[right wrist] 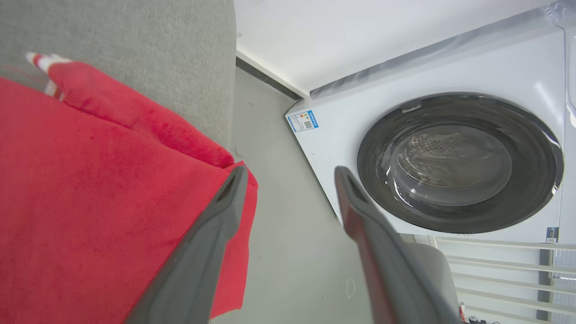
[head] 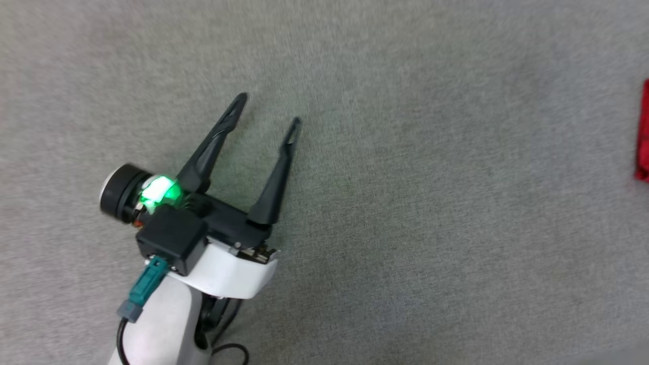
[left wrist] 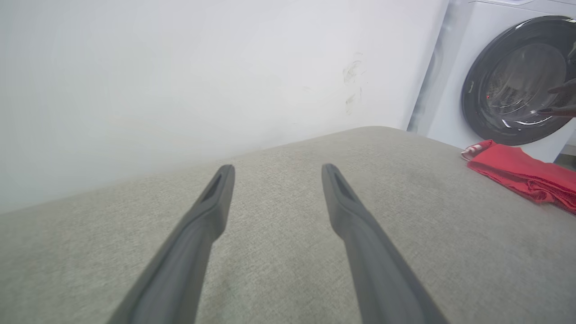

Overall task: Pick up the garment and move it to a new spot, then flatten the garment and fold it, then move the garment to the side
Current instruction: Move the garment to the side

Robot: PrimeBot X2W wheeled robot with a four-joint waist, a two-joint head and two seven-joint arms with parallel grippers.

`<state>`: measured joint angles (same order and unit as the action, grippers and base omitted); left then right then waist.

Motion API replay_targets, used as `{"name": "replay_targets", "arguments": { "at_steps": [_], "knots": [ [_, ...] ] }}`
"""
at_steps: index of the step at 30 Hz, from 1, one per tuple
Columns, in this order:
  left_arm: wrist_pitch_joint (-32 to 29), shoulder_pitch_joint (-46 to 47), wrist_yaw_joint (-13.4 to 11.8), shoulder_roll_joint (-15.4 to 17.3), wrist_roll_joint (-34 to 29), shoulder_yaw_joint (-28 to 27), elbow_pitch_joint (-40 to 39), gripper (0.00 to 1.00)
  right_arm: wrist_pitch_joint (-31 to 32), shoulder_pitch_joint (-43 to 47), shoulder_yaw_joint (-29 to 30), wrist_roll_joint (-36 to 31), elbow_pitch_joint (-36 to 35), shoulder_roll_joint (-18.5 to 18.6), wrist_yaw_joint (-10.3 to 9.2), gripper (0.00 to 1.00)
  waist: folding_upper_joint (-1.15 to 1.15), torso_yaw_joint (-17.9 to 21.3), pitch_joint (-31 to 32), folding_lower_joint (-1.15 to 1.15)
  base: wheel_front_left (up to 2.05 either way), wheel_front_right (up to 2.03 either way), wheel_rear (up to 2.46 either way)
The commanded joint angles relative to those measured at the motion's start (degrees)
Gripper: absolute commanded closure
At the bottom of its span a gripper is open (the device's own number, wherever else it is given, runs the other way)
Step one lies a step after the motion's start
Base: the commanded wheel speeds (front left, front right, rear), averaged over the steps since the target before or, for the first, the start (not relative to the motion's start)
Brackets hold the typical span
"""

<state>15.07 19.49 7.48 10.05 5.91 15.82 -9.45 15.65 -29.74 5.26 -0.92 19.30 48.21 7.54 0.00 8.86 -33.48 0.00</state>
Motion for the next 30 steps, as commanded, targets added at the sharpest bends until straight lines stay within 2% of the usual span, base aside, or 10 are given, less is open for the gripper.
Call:
{"name": "replay_targets", "arguments": {
  "at_steps": [1, 4, 8, 14, 20, 24, 30],
  "knots": [
    [0.11, -1.25, -0.25, -0.27, 0.33, -0.77, 0.16, 0.00, -0.47, -0.88, -0.17, 0.23, -0.92, -1.15, -0.10, 0.00, 0.00, -0.51, 3.84, 0.00, 0.00, 0.00, 0.00],
    [0.11, -3.27, -0.48, -1.31, 0.23, -3.21, 0.62, 0.00, -2.16, -1.06, 0.02, 1.17, -3.73, -3.76, -0.10, 0.00, 0.00, -1.29, 7.94, 0.00, 0.00, 0.00, 0.00],
    [0.10, -6.89, -1.53, -2.52, 0.33, -7.55, 0.72, 0.00, -4.86, 0.57, -0.05, 2.52, -8.08, -9.19, -0.09, 0.00, 0.00, -2.60, 13.38, 0.00, 0.00, 0.00, 0.00],
    [0.10, -11.62, -1.83, -3.32, 0.26, -13.11, 2.04, 0.00, -8.39, 5.21, 0.59, 4.22, -15.83, -19.08, -0.08, 0.00, 0.00, -4.49, 19.83, 0.00, 0.00, 0.00, 0.00],
    [0.11, -15.71, -1.52, -4.04, -0.02, -15.94, 3.48, 0.00, -12.93, 12.30, 0.27, 4.41, -22.39, -28.41, -0.09, 0.00, 0.00, -6.16, 24.05, 0.00, 0.00, 0.00, 0.00],
    [0.11, -18.05, -1.41, -4.30, -0.59, -17.12, 4.56, 0.00, -16.24, 17.29, -0.44, 5.38, -24.21, -34.02, -0.08, 0.00, 0.00, -7.04, 26.35, 0.00, 0.00, 0.00, 0.00],
    [0.11, -21.03, -2.18, -4.63, -1.99, -18.25, 6.56, 0.00, -21.37, 22.54, -2.85, 6.74, -22.59, -40.40, -0.08, 0.00, 0.00, -7.60, 28.87, 0.00, 0.00, 0.00, 0.00]
  ]
}}
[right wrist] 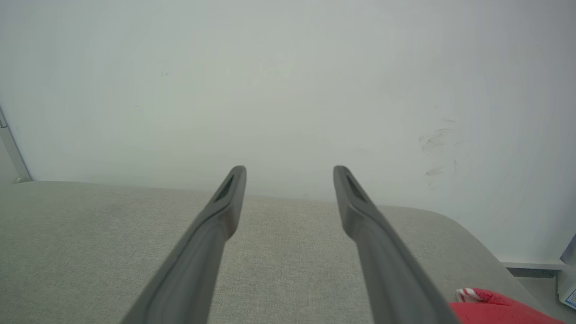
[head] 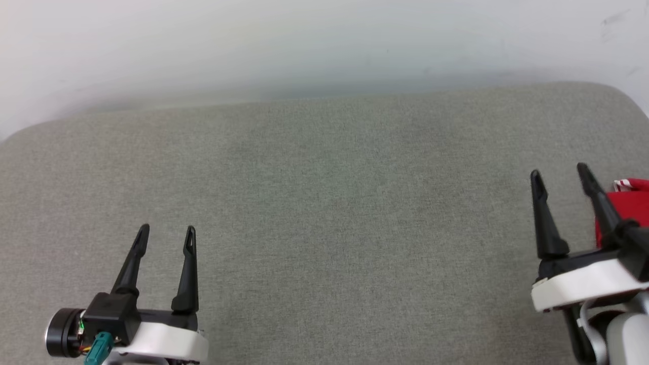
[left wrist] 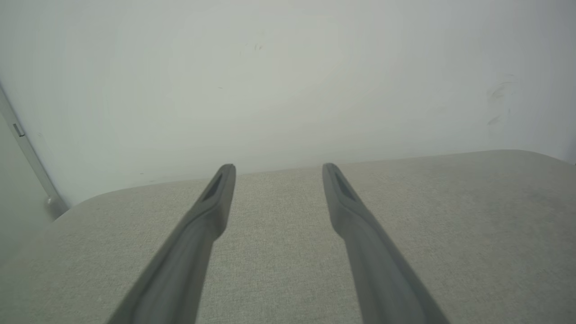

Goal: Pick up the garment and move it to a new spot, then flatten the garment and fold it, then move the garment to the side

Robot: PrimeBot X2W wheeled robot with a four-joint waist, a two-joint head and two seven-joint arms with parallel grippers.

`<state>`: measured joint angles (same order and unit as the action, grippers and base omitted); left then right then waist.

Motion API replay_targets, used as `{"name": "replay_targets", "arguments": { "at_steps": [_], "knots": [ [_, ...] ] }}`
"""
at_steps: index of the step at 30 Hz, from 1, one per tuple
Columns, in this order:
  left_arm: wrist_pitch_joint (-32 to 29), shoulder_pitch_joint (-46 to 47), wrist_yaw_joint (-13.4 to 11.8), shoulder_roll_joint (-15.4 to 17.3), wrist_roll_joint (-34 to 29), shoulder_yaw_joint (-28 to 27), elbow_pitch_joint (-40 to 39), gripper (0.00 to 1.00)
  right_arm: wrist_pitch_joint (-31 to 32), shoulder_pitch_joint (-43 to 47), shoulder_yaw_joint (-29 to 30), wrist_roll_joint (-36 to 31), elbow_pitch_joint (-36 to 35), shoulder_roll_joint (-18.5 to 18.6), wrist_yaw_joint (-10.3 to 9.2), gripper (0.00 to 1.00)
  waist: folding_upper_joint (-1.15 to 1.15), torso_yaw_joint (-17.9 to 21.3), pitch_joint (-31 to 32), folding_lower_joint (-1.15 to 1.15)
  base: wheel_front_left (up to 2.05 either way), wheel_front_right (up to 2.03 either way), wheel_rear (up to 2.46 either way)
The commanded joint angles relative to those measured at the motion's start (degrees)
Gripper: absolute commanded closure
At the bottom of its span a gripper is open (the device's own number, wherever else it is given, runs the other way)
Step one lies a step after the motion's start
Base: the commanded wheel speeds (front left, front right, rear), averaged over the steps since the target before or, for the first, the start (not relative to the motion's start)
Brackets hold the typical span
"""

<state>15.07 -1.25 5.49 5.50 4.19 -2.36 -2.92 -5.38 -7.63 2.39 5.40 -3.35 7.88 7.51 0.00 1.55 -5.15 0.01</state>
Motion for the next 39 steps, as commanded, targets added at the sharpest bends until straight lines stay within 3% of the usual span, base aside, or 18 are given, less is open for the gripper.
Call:
{"name": "replay_targets", "arguments": {
  "at_steps": [1, 12, 28, 33, 34, 39],
  "knots": [
    [0.11, -0.73, -0.27, -0.19, -0.25, -0.24, 0.33, 0.00, -1.23, 0.97, -0.13, 0.76, 0.60, -0.90, -0.04, 0.00, 0.00, -0.34, 0.86, -0.01, 0.00, 0.00, 0.00],
    [0.11, -3.23, 0.52, -1.03, 0.25, -0.39, 2.81, 0.00, -6.99, 4.29, -2.14, 0.76, 8.19, -4.37, -0.04, 0.00, 0.00, -1.01, 2.73, -0.01, 0.00, 0.00, 0.00],
    [0.11, -3.33, 0.91, -1.75, -0.12, -0.92, 3.42, 0.00, -8.83, 2.88, -3.80, 1.12, 12.20, -5.01, -0.04, 0.00, 0.00, -0.85, 2.78, -0.01, 0.00, 0.00, 0.00],
    [0.11, -3.37, -0.53, -2.05, 0.00, -2.22, 2.96, 0.00, -9.09, 2.60, -4.14, 1.48, 12.83, -5.05, -0.04, 0.00, 0.00, -0.75, 2.94, -0.01, 0.00, 0.00, 0.00],
    [0.00, -3.09, -0.59, -2.03, 0.02, -2.15, 3.12, 1.00, -8.79, 3.24, -4.22, 1.37, 12.82, -4.80, 0.00, 1.00, 0.00, -0.74, 2.94, -0.01, 0.00, 0.00, 0.00],
    [-0.98, -2.95, -0.60, -2.27, 1.94, -2.47, 5.65, 1.00, -8.37, 4.29, -4.35, 3.29, 14.48, -4.82, 0.01, 1.00, 0.00, -0.73, 2.99, -0.01, 0.00, 0.00, 0.00]
  ]
}}
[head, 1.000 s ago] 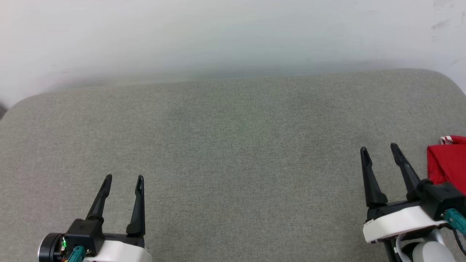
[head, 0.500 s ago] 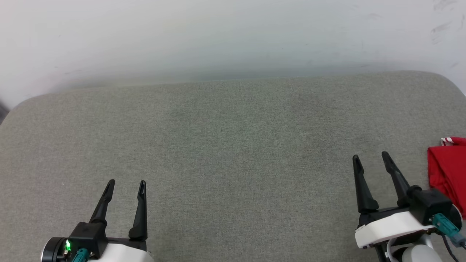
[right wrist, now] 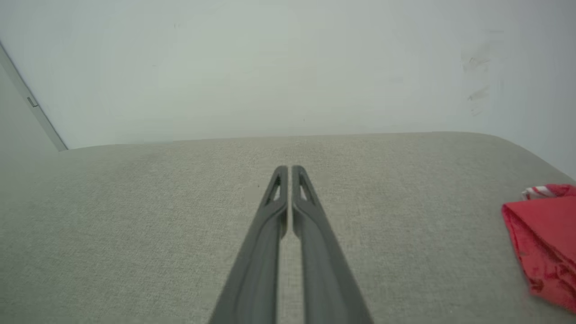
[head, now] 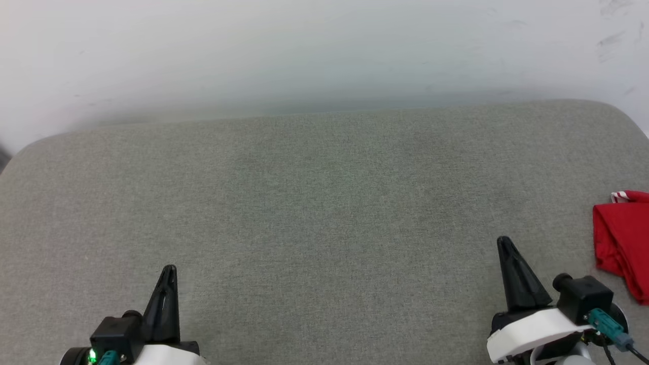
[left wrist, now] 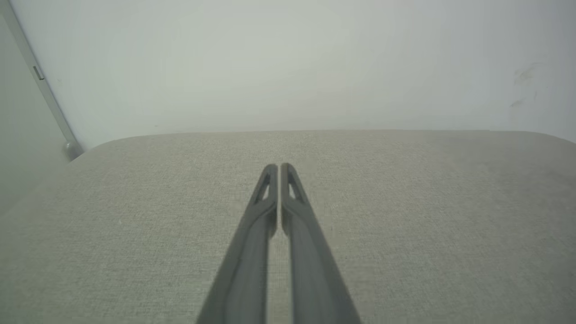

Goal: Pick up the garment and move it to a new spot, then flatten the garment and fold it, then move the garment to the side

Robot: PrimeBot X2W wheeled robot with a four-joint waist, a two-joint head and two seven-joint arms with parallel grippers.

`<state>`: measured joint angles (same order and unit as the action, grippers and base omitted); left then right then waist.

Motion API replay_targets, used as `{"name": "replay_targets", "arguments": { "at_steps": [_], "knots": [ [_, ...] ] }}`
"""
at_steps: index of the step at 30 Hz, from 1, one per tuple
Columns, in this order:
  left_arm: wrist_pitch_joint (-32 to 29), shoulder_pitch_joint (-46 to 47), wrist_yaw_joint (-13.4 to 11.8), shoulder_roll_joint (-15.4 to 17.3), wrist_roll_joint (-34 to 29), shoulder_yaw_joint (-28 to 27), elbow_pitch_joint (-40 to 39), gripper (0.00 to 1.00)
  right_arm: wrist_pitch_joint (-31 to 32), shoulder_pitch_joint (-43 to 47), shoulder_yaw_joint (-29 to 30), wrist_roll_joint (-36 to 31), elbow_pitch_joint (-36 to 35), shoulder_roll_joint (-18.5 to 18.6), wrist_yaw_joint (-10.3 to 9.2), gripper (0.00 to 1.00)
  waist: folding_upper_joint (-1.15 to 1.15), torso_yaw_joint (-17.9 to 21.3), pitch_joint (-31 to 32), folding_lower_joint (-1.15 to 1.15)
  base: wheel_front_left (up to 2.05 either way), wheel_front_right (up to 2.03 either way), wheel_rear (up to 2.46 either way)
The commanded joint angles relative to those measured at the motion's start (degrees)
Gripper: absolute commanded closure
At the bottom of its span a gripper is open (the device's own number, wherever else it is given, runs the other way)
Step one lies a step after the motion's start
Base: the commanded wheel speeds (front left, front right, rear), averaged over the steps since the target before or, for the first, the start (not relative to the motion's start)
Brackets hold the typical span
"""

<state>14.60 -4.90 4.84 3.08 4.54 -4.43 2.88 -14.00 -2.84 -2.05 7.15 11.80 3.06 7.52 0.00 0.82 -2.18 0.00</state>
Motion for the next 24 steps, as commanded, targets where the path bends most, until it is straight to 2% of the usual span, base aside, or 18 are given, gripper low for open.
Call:
{"name": "replay_targets", "arguments": {
  "at_steps": [1, 24],
  "knots": [
    [-0.91, 0.97, 0.09, 0.15, 2.82, -0.53, 0.13, 1.00, 0.52, -0.52, 0.18, 2.81, -0.66, 0.01, 0.00, 1.00, 0.00, -0.02, 0.03, 0.00, 0.00, 0.00, 0.00],
    [-6.43, 3.74, 0.82, 0.07, 26.87, -0.78, 2.89, 1.00, 5.78, -1.51, 2.08, 26.53, 0.11, 0.42, -0.01, 1.00, 0.00, -0.16, 0.39, 0.00, 0.00, 0.00, 0.00]
  ]
}}
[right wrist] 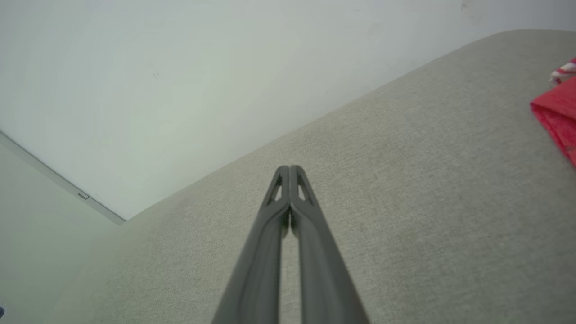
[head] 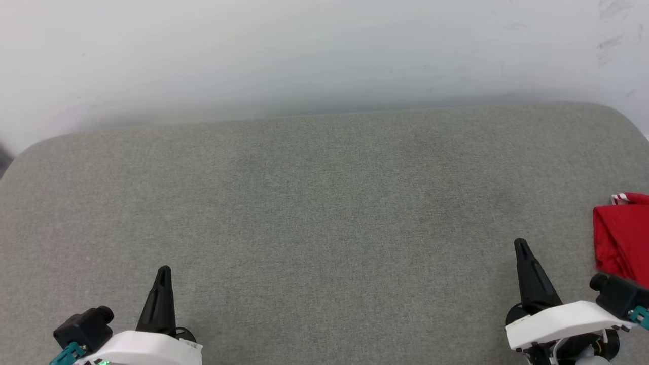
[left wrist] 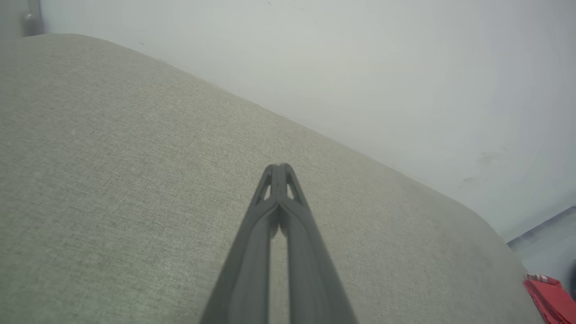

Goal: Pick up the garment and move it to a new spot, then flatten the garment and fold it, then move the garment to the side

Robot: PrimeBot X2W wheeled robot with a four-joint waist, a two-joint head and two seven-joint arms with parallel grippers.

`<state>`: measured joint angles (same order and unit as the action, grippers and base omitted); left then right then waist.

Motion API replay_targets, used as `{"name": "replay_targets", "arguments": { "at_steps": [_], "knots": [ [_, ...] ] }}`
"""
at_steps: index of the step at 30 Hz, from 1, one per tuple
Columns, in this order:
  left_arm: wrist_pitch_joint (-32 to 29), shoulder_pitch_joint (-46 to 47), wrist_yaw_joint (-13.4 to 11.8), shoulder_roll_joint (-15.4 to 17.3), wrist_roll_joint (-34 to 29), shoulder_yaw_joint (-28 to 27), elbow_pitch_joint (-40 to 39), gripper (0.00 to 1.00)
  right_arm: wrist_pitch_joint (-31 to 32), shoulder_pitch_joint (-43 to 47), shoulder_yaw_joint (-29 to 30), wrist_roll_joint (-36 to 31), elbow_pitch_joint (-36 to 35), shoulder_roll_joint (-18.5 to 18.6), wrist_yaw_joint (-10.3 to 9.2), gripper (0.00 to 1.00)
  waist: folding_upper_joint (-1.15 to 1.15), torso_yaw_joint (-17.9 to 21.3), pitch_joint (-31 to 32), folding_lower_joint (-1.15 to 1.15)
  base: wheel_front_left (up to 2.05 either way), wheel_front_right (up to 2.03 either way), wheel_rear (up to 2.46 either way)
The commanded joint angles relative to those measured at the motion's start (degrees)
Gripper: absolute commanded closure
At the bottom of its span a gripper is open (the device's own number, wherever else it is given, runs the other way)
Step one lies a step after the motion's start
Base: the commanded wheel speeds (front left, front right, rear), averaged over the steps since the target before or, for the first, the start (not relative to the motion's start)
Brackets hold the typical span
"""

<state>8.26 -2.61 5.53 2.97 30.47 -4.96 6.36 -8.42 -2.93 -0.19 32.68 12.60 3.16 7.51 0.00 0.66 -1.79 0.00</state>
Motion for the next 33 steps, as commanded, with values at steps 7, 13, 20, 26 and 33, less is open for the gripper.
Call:
{"name": "replay_targets", "arguments": {
  "at_steps": [7, 13, 20, 26, 33],
  "knots": [
    [-1.64, 2.27, 0.36, 0.16, 7.37, -0.37, 0.26, 1.00, 1.64, -1.71, 0.77, 7.31, -0.49, 0.38, 0.00, 1.00, 0.00, -0.05, 0.11, 0.00, 0.00, 0.00, 0.00],
    [-2.86, 2.91, 0.52, 0.14, 12.46, -0.49, 0.95, 1.00, 2.82, -1.90, 1.23, 12.28, -0.34, 0.42, 0.00, 1.00, 0.00, -0.09, 0.21, 0.00, 0.00, 0.00, 0.00],
    [-4.23, 3.66, 0.67, 0.12, 18.06, -0.62, 1.70, 1.00, 4.09, -2.11, 1.74, 17.78, -0.15, 0.44, 0.00, 1.00, 0.00, -0.13, 0.32, 0.00, 0.00, 0.00, 0.00],
    [-5.31, 4.25, 0.84, 0.10, 22.54, -0.73, 2.32, 1.00, 5.14, -2.31, 2.17, 22.13, 0.00, 0.45, -0.01, 1.00, 0.00, -0.17, 0.42, 0.00, 0.00, 0.00, 0.00],
    [-6.56, 4.88, 1.02, 0.08, 27.47, -0.85, 2.99, 1.00, 6.32, -2.40, 2.65, 26.90, 0.16, 0.45, -0.01, 1.00, 0.00, -0.22, 0.53, 0.00, 0.00, 0.00, 0.00]
  ]
}}
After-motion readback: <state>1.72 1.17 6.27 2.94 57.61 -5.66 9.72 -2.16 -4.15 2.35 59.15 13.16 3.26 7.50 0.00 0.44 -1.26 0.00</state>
